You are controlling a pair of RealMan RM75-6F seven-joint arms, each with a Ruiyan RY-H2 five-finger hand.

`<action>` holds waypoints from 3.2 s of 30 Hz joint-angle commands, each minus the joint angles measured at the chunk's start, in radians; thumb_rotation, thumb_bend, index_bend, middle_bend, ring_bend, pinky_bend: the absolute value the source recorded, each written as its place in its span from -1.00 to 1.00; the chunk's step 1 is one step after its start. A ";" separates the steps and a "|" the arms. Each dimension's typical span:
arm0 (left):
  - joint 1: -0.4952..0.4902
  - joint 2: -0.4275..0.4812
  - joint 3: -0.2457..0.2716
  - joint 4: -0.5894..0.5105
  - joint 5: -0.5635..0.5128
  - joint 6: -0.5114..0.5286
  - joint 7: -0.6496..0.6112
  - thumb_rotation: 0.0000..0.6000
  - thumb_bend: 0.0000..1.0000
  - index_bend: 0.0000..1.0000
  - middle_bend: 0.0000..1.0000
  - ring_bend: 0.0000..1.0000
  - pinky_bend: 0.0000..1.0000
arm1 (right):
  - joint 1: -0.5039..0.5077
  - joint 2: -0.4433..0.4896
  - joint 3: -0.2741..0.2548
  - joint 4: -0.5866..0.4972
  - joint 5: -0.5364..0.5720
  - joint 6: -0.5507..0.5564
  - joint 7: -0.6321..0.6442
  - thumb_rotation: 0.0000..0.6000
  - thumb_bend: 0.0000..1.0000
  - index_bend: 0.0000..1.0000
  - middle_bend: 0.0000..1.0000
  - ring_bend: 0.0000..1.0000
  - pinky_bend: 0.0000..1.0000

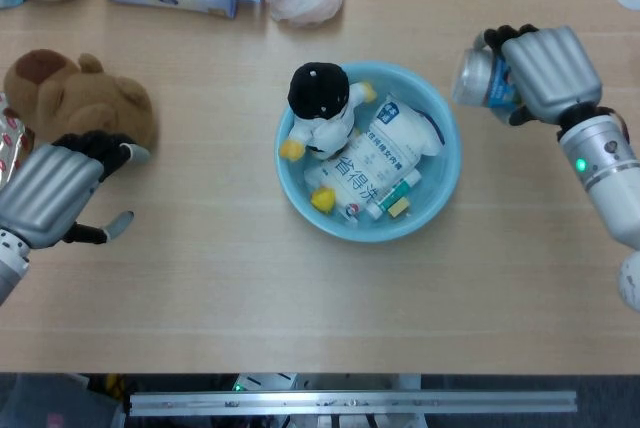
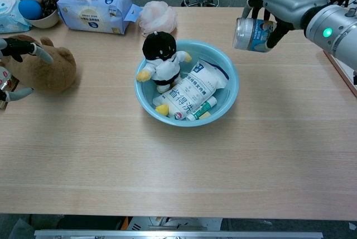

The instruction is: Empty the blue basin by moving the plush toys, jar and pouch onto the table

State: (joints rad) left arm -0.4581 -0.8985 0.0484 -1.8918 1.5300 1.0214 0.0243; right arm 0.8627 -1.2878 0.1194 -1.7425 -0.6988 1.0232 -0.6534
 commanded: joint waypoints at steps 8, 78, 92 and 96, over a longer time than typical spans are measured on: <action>0.006 0.005 -0.001 -0.011 -0.002 0.003 0.007 0.56 -0.34 -0.56 -0.57 -0.63 -0.46 | -0.006 -0.105 -0.050 0.208 0.010 -0.081 0.016 1.00 -0.27 0.06 -0.03 -0.02 0.47; 0.170 -0.057 -0.045 0.018 0.023 0.304 0.101 1.00 -0.34 -0.56 -0.60 -0.67 -0.50 | 0.331 -0.421 0.074 0.383 0.015 -0.207 -0.071 1.00 -0.74 -0.80 -0.57 -0.67 -0.27; 0.186 -0.048 -0.042 0.016 0.026 0.304 0.091 1.00 -0.34 -0.56 -0.60 -0.67 -0.50 | 0.343 -0.442 0.047 0.402 0.015 -0.192 -0.086 1.00 -0.66 -0.40 -0.35 -0.47 -0.11; 0.186 -0.045 -0.040 0.012 0.032 0.299 0.087 1.00 -0.34 -0.56 -0.60 -0.67 -0.50 | 0.327 -0.441 0.039 0.399 -0.032 -0.168 -0.066 1.00 -0.45 -0.06 -0.16 -0.24 0.17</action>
State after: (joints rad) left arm -0.2719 -0.9436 0.0081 -1.8800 1.5628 1.3205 0.1112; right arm 1.1962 -1.7291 0.1614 -1.3426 -0.7159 0.8459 -0.7275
